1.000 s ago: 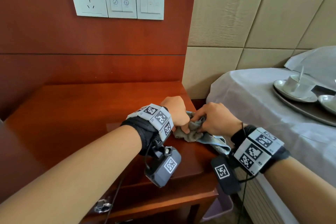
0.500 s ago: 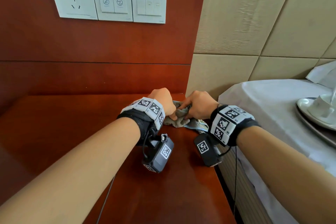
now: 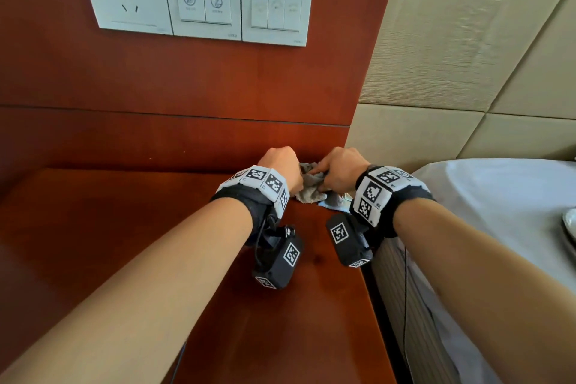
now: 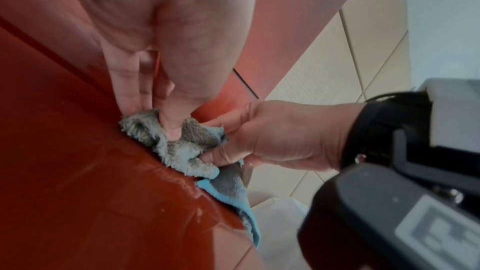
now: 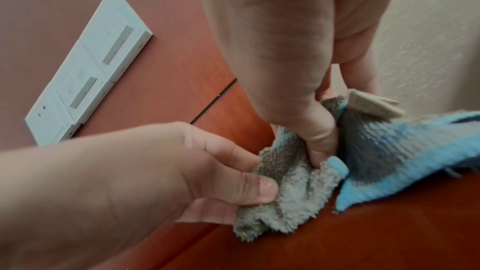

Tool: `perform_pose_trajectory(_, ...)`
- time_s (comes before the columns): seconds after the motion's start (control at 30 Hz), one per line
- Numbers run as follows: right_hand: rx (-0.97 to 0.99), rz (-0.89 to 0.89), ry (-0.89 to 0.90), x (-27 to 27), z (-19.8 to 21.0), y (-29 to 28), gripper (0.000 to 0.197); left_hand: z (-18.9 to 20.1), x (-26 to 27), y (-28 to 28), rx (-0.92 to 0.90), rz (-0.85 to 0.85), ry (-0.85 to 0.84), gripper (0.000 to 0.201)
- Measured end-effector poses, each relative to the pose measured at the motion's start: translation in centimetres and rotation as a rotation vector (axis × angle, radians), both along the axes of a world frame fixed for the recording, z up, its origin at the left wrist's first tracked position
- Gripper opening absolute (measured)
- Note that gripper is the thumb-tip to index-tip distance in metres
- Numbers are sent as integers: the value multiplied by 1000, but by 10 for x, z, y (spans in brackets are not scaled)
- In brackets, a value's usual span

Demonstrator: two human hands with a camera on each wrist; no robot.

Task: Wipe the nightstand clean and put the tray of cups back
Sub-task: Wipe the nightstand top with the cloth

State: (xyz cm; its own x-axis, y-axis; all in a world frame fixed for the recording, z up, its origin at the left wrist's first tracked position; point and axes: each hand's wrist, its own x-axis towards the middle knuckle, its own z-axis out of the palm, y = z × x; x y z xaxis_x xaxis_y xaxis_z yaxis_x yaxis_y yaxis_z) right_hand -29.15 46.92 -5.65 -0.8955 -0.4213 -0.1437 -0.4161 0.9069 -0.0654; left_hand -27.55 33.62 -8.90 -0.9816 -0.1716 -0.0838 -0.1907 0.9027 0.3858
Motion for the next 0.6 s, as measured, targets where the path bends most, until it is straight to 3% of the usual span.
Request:
perform_pose_trajectory(0.23, 115, 83, -27, 16, 6, -47, 45, 3, 15, -44, -14, 27, -23, 27)
perform_pose_trajectory(0.6, 155, 292, -26, 53, -7, -259, 42, 6, 91, -238, -47, 306, 21, 18)
